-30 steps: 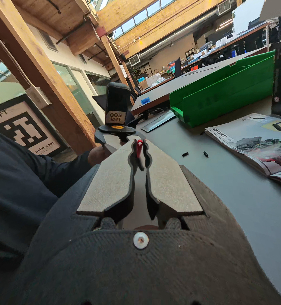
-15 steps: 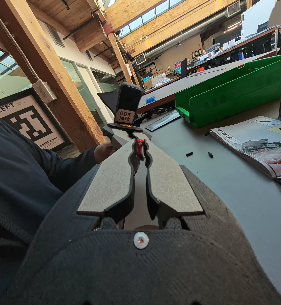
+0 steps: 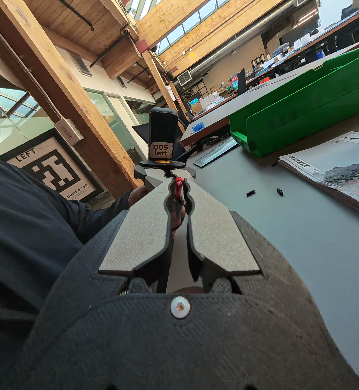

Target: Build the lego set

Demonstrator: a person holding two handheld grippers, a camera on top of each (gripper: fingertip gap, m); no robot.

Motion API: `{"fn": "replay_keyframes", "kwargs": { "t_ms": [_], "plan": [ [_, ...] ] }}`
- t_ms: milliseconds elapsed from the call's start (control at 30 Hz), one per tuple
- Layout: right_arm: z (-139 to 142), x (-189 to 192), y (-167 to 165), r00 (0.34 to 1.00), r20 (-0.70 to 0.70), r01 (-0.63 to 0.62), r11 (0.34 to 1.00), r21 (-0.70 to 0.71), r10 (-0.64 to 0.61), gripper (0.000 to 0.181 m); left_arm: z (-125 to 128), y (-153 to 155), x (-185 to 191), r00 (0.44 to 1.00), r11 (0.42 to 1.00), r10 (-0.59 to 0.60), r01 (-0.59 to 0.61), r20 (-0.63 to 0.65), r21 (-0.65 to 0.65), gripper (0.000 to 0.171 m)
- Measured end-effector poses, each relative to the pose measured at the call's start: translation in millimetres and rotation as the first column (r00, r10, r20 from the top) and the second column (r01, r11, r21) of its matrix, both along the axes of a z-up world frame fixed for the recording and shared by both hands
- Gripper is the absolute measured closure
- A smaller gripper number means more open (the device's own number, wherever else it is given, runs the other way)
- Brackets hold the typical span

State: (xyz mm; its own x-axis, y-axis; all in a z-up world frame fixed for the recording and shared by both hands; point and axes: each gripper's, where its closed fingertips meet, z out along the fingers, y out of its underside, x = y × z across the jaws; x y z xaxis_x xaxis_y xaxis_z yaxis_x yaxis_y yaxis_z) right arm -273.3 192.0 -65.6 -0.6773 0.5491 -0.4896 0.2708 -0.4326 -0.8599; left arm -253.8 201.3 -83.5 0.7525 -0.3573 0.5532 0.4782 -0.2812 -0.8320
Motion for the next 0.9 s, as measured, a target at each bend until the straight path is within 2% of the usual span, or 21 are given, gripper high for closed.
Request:
{"fn": "replay_keyframes", "kwargs": {
  "t_ms": [167, 467, 600, 733, 833, 900],
  "plan": [
    [0.3, -3.8, -4.9, 0.999, 0.019, -0.032, 0.999, -0.036, 0.032, 0.178, -0.9, -0.4, -0.8, 1.000, 1.000, 0.003, -0.003, -0.010, -0.002, 0.171],
    [-5.8, -7.4, -1.6, 1.000, 0.020, -0.009, 1.000, -0.026, 0.009, 0.172, -3.3, -2.2, -7.1, 0.999, 1.000, 0.029, -0.029, -0.034, -0.006, 0.171],
    [-7.4, -6.2, -2.5, 0.999, 0.024, -0.023, 0.999, -0.028, 0.024, 0.177, -4.7, -2.3, -7.5, 0.999, 1.000, 0.027, -0.028, -0.036, -0.011, 0.171],
    [-6.8, -5.3, -4.6, 0.999, 0.014, -0.032, 0.999, 0.003, 0.032, 0.179, -5.1, -2.6, -7.4, 0.999, 1.000, 0.027, -0.027, -0.042, -0.014, 0.171],
    [-9.3, -4.2, -4.9, 0.999, 0.009, -0.033, 0.997, 0.076, 0.032, 0.179, -6.0, -4.3, -7.6, 0.999, 0.999, 0.021, -0.022, -0.041, -0.027, 0.171],
    [-6.9, -4.1, 0.3, 1.000, -0.023, 0.004, 0.991, 0.130, -0.001, 0.180, -16.7, -11.5, -17.2, 0.987, 0.996, 0.048, -0.060, -0.153, -0.070, 0.167]
  ]
}}
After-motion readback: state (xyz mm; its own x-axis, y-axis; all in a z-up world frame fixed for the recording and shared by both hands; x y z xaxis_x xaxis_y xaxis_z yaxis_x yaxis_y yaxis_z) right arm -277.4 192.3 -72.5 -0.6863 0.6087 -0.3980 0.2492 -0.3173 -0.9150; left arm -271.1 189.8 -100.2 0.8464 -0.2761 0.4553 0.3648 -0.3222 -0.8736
